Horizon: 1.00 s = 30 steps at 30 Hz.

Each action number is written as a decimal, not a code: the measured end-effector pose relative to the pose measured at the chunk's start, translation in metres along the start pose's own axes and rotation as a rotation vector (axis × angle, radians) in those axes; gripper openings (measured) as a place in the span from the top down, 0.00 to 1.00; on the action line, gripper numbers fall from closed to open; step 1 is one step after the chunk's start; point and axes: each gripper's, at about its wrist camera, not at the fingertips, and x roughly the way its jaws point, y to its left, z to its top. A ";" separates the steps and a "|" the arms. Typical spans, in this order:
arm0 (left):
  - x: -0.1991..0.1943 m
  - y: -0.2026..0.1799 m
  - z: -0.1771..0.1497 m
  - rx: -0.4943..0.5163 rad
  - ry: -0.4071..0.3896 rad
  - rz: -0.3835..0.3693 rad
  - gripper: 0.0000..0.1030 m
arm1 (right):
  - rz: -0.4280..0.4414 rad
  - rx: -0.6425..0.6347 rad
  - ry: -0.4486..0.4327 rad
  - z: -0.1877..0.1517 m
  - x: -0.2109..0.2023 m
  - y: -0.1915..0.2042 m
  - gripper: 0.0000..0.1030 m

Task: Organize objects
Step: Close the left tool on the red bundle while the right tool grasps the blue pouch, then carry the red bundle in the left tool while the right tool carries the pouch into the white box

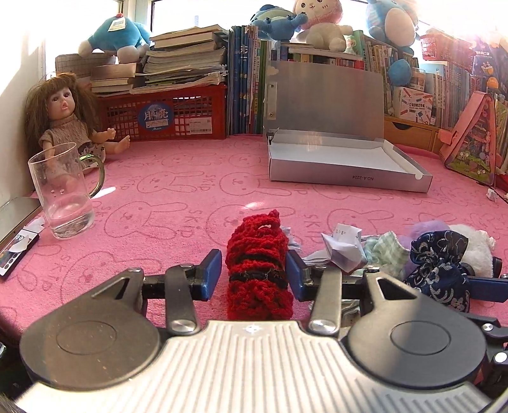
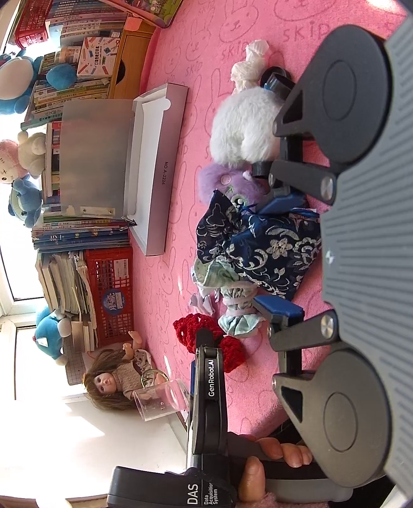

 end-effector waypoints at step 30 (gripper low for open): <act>0.001 0.001 0.011 -0.025 -0.050 -0.025 0.55 | -0.088 -0.023 -0.081 0.009 0.002 0.002 0.57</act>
